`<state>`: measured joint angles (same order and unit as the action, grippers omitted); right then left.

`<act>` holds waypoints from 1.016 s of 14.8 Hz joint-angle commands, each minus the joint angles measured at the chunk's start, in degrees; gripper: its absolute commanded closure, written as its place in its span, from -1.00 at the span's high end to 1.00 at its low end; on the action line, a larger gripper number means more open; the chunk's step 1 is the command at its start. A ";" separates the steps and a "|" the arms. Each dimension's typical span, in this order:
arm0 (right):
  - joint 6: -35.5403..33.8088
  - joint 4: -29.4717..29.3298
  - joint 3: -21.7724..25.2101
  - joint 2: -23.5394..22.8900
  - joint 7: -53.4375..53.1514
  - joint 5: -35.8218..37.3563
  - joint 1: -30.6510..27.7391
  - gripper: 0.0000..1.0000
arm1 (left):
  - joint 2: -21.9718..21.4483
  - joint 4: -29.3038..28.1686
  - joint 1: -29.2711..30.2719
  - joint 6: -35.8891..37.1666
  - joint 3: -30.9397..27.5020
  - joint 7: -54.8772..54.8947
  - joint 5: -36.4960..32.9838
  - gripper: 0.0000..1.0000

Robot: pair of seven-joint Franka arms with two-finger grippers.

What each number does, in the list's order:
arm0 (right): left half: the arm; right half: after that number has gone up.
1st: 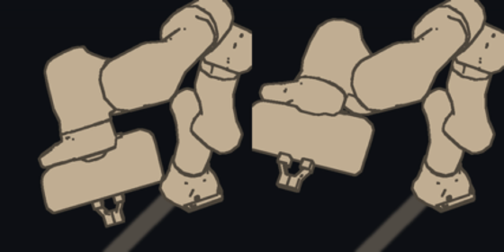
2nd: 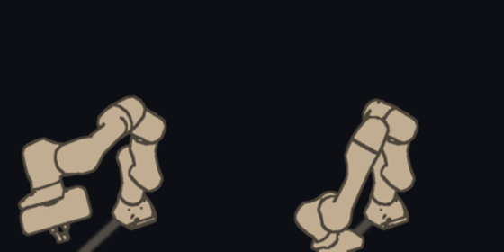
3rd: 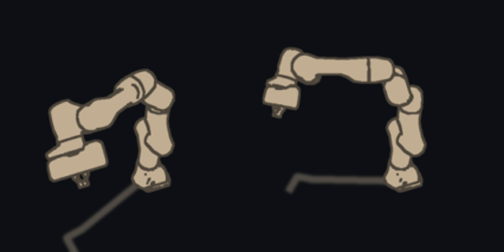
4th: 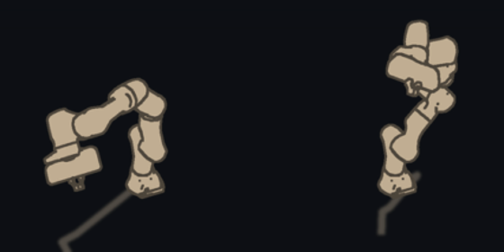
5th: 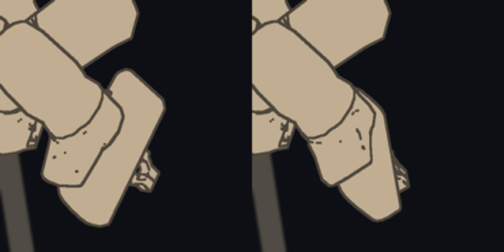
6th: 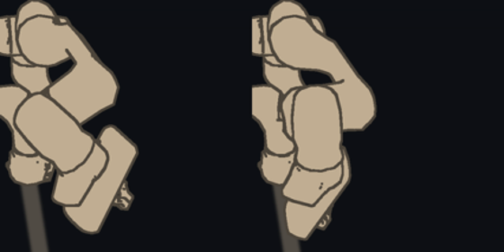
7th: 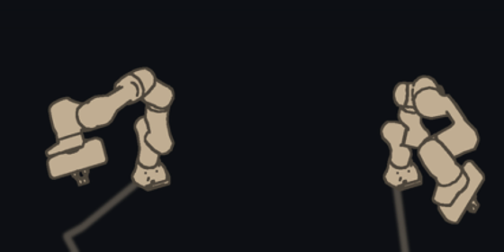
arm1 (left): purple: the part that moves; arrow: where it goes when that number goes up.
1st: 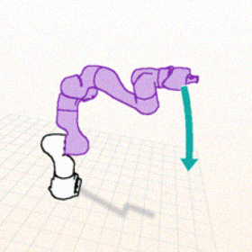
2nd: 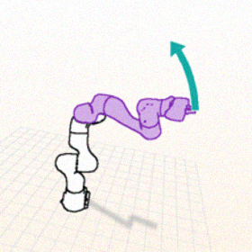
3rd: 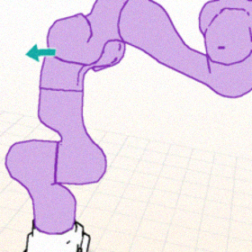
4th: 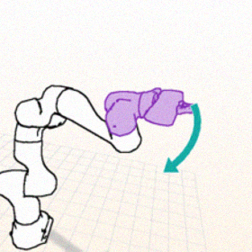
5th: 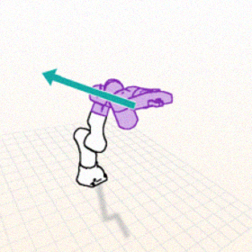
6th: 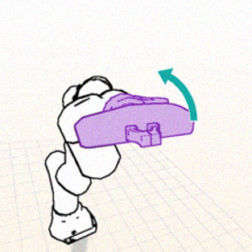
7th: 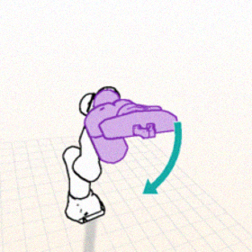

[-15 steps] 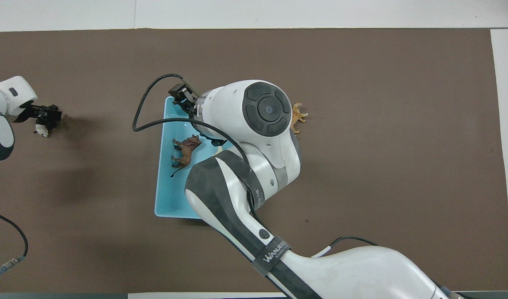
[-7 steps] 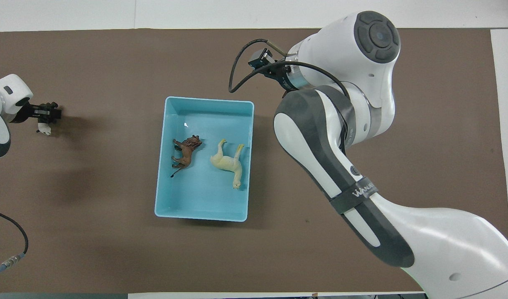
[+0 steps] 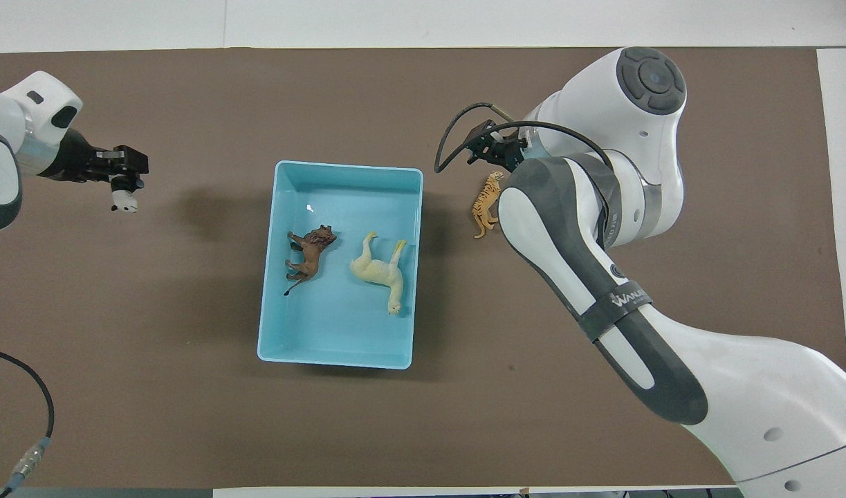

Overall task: Put all toys into storage box
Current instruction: 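Carry the panda toy to the box while the right gripper grasps the lion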

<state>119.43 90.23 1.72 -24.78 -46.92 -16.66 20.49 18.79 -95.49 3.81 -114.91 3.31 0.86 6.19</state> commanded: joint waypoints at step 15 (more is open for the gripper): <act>17.76 11.37 -1.11 -3.87 -1.69 -0.65 -0.01 1.00 | -15.79 -11.83 -22.72 0.63 -1.72 -31.53 -0.91 1.00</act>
<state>135.33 100.90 1.18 -27.69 -48.07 -16.91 20.65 6.90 -107.80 -20.39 -117.06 2.06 -30.94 6.06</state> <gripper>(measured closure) 0.000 0.004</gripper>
